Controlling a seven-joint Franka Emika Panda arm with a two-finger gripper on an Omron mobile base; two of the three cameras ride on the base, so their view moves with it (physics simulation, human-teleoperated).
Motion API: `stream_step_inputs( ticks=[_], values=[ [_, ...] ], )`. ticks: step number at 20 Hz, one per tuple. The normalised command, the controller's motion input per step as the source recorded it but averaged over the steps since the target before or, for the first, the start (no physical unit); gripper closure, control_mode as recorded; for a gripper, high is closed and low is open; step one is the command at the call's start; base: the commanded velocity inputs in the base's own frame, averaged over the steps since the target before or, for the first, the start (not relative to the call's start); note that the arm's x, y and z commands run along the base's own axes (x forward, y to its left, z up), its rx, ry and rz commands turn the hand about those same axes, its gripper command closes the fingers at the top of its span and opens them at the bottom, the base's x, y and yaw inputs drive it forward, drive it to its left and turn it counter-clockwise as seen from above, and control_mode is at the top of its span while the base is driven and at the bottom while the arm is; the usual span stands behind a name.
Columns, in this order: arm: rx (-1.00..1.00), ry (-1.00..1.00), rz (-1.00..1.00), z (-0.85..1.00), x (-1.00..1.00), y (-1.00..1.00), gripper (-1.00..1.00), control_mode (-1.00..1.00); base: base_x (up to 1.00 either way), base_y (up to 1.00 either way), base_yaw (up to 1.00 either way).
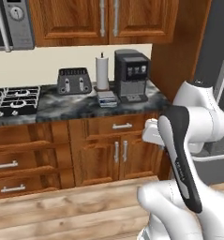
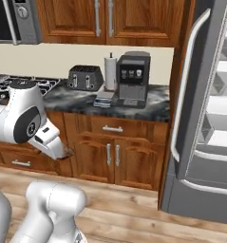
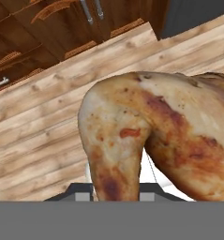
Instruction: Take the chicken drumstick from the fridge and place it on the digital scale on the counter by the fridge. Wait a few seconds for a reading, then move it to the plate on the dining counter.
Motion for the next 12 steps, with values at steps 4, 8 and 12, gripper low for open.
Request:
stream_step_inputs(
  ticks=[4,8,12],
  values=[
    [0.0,0.0,0.0,0.0,0.0,0.0,1.0,1.0,0.73,0.34,0.0],
    [0.0,0.0,0.0,0.0,0.0,0.0,1.0,1.0,0.66,0.22,0.0],
    [0.0,0.0,0.0,0.0,0.0,0.0,1.0,1.0,0.56,0.21,0.0]
  ],
)
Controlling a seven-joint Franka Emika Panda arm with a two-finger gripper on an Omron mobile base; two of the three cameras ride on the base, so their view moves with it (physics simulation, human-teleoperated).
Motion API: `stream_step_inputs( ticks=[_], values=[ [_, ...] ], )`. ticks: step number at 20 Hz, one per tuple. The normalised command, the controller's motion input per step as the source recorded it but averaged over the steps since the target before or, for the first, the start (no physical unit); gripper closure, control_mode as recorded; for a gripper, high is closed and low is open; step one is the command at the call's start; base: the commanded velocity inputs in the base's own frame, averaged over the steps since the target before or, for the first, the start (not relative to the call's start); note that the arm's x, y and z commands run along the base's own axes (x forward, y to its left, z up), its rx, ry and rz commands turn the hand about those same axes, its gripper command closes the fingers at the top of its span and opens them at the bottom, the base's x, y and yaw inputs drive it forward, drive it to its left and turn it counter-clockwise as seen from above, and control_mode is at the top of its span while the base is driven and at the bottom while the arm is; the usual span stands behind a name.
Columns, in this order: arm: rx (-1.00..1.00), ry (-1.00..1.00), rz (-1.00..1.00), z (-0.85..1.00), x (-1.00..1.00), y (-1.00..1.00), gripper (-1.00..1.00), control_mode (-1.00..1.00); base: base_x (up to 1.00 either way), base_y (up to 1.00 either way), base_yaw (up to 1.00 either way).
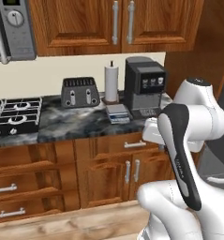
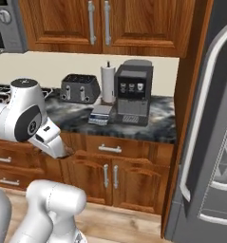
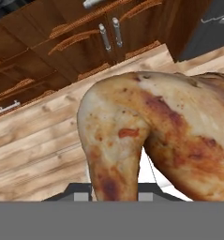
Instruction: Take the chicken drumstick from the fridge and place it on the digital scale on the counter by the fridge. Wait a few seconds for a reading, then move it to the plate on the dining counter.
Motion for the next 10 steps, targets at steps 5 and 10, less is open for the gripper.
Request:
stream_step_inputs(
  ticks=[5,10],
  values=[
    [0.0,0.0,0.0,0.0,0.0,0.0,1.0,1.0,0.65,0.25,0.0],
    [0.0,0.0,0.0,0.0,0.0,0.0,1.0,1.0,0.66,0.21,0.0]
  ],
)
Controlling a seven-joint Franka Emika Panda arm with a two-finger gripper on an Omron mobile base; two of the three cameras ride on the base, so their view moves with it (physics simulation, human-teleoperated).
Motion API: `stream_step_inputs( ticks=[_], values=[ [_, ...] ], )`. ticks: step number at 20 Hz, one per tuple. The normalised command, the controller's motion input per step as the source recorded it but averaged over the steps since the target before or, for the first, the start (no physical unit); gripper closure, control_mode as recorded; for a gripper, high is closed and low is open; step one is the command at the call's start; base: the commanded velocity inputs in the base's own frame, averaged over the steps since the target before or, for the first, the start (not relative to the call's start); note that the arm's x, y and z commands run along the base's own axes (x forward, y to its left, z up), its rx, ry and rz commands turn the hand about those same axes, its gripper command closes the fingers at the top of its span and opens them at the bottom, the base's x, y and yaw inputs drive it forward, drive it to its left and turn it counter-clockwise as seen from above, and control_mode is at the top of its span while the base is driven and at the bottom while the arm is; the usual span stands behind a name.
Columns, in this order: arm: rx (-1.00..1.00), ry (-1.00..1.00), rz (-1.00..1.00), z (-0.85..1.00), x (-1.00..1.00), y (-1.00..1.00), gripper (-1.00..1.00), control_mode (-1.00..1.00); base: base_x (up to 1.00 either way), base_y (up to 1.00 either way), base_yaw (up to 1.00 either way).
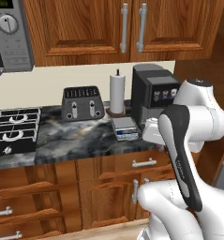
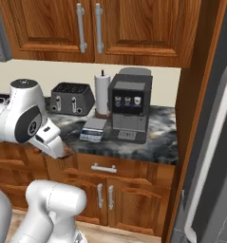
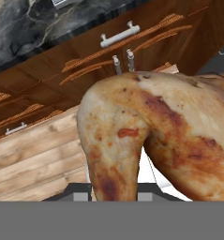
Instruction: Take the chicken drumstick from the fridge and place it on the digital scale on the counter by the fridge. Wait a few seconds for a reading, then move it to the plate on the dining counter.
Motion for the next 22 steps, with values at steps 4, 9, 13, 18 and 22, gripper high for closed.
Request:
stream_step_inputs(
  ticks=[4,9,13,18,22],
  values=[
    [0.0,0.0,0.0,0.0,0.0,0.0,1.0,1.0,0.57,0.23,-0.02],
    [0.0,0.0,0.0,0.0,0.0,0.0,1.0,1.0,0.56,0.33,-0.05],
    [0.0,0.0,0.0,0.0,0.0,0.0,1.0,1.0,0.57,0.4,-0.06],
    [0.0,0.0,0.0,0.0,0.0,0.0,1.0,1.0,0.53,0.37,-0.06],
    [-0.14,-0.01,-0.06,-0.11,0.38,0.05,1.0,-1.0,0.0,0.0,0.0]
  ],
)
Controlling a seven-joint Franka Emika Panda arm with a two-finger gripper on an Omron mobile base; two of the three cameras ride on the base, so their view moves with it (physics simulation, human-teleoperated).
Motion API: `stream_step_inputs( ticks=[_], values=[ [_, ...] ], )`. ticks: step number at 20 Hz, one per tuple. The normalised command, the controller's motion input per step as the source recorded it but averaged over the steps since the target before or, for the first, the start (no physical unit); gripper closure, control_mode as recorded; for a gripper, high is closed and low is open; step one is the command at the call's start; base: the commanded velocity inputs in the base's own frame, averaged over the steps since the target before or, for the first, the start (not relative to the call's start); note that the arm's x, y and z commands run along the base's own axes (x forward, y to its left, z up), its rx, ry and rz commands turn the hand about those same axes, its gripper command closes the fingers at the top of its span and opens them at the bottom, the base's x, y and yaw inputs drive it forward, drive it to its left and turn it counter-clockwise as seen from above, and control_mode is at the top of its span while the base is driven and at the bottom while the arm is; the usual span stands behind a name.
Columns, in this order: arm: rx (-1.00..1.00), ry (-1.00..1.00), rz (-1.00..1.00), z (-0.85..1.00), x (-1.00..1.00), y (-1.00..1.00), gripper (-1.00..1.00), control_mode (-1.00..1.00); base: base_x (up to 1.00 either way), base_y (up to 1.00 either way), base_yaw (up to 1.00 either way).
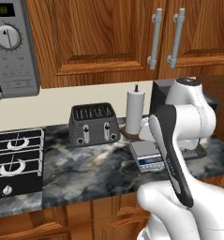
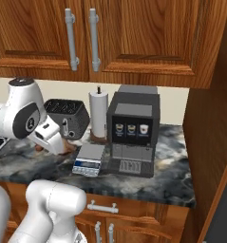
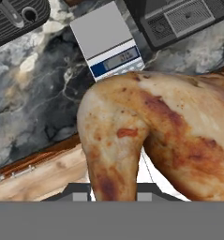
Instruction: Take the chicken drumstick from the fridge and place it on the digital scale on the counter by the fridge. Wait a few seconds for a reading, then move it to the plate on the dining counter.
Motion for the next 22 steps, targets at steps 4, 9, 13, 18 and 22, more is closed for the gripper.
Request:
stream_step_inputs(
  ticks=[4,9,13,18,22],
  values=[
    [-0.19,-0.03,-0.05,-0.24,0.23,0.0,1.0,-1.0,0.0,0.0,0.0],
    [-0.16,-0.02,-0.03,-0.36,0.21,0.0,1.0,-1.0,0.0,0.0,0.0],
    [-0.09,0.0,-0.02,-0.35,0.34,0.0,1.0,-1.0,0.0,0.0,0.0],
    [-0.01,0.0,0.0,-0.29,0.5,-0.04,1.0,-1.0,0.0,0.0,0.0],
    [0.0,0.0,0.0,-0.29,0.61,-0.09,1.0,-1.0,0.0,0.0,0.0]
  ],
)
